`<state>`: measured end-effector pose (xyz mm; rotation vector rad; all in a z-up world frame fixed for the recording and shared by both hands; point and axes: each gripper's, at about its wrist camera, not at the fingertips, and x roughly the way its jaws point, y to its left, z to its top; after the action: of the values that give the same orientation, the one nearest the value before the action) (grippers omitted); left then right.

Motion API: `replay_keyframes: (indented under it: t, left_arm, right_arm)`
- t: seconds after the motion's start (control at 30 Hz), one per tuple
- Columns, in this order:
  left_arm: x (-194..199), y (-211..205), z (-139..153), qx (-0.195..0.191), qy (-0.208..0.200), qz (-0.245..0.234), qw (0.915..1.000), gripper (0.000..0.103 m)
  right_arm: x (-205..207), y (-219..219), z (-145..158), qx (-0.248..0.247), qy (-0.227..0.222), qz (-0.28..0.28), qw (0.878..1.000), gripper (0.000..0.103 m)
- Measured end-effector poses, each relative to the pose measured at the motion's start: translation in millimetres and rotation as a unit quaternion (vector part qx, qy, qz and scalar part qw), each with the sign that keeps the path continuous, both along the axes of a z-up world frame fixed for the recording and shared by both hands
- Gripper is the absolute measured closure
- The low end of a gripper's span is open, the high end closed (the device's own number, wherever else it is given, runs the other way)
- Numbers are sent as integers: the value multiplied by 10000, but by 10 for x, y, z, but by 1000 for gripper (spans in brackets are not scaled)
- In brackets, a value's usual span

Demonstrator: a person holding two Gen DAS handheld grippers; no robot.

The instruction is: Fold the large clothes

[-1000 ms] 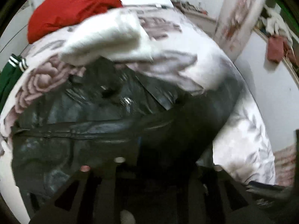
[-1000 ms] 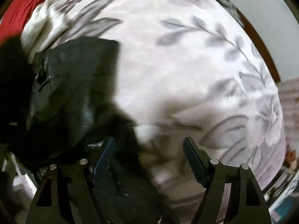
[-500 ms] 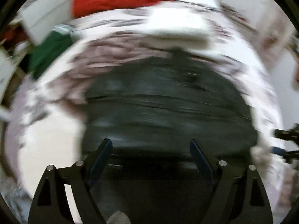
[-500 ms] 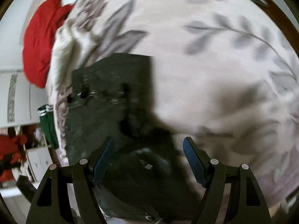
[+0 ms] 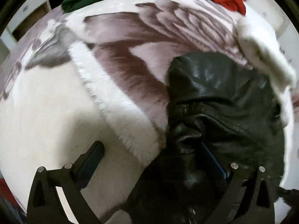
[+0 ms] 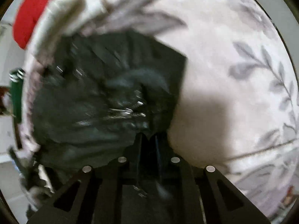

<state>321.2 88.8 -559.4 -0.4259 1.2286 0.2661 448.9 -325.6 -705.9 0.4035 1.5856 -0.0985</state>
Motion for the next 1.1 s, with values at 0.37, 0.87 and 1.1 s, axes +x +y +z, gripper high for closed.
replay_keyframes:
  t: [0.37, 0.87, 1.1]
  left_arm:
    - [-361, 153, 25, -584, -221, 598, 9963, 0]
    - [-549, 219, -111, -540, -616, 143, 9965, 0]
    - [-478, 276, -93, -650, -586, -95, 9961, 0]
  right_arm:
    - [968, 1982, 743, 862, -459, 1883, 9772, 59]
    - [1741, 4145, -476, 1284, 767, 2583, 9544, 103]
    - [1664, 4167, -160, 1510, 439, 2978, 9416, 78]
